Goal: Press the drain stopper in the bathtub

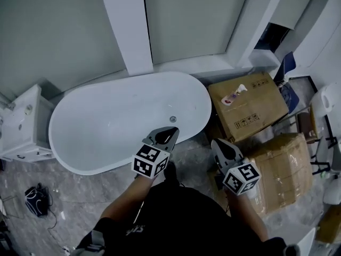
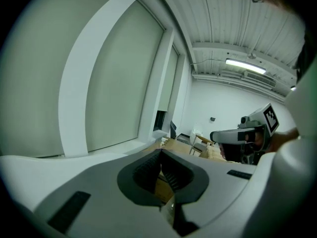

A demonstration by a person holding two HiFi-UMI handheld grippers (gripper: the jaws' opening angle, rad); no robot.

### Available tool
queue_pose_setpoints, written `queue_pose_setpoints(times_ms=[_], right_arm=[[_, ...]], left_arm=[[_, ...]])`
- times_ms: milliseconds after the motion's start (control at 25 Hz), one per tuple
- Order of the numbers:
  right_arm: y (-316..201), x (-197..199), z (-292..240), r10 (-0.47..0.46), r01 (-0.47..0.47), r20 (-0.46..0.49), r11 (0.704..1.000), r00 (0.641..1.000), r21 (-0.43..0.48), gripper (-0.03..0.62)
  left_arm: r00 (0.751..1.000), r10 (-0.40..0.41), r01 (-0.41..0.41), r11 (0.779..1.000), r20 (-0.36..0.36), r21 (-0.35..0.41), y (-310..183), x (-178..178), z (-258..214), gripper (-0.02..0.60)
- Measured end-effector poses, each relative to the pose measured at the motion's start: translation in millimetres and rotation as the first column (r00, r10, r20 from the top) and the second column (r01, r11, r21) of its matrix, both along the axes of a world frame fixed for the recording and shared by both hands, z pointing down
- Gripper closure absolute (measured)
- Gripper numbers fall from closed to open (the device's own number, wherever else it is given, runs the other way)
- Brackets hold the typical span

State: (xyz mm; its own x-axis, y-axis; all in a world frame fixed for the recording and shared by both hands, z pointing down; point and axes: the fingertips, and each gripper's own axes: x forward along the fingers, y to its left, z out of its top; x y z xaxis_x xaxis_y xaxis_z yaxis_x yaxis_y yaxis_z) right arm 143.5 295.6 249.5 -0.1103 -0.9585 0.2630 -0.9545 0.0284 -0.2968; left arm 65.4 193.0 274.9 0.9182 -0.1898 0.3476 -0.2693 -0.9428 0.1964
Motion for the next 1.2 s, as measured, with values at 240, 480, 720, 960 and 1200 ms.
queue_pose_setpoints(times_ms=[240,480,720,960,1200], right_arm=[[-76.6,16.5,-4.4,-0.025,0.025,0.018,1.0,1.0,0.004,0.58],[-114.0,38.4,-2.9,-0.079,0.079,0.03,0.997,0.996,0.003,0.58],[-136.7,75.4,-4.8,-0.159,0.159,0.031,0.987,0.987,0.007,0.58],[-151.9,103.9,-14.4,-0.243,0.242,0.022,0.97,0.97,0.037,0.58],[-160.6,117.2,-3.8,-0.287,0.286,0.055,0.958,0.956,0.031,0.58]], left_arm=[[1.0,-0.015,0.015,1.0,-0.004,0.027,-71.8,25.7,-9.1,0.565],[0.997,-0.082,0.081,0.996,0.013,0.03,-104.6,32.0,-8.3,0.565],[0.981,-0.193,0.192,0.981,0.025,0.023,-118.7,44.2,-12.3,0.565],[0.96,-0.28,0.279,0.96,0.026,0.038,-122.8,58.6,-20.7,0.566],[0.939,-0.341,0.338,0.94,0.052,0.048,-139.3,60.6,-18.1,0.565]])
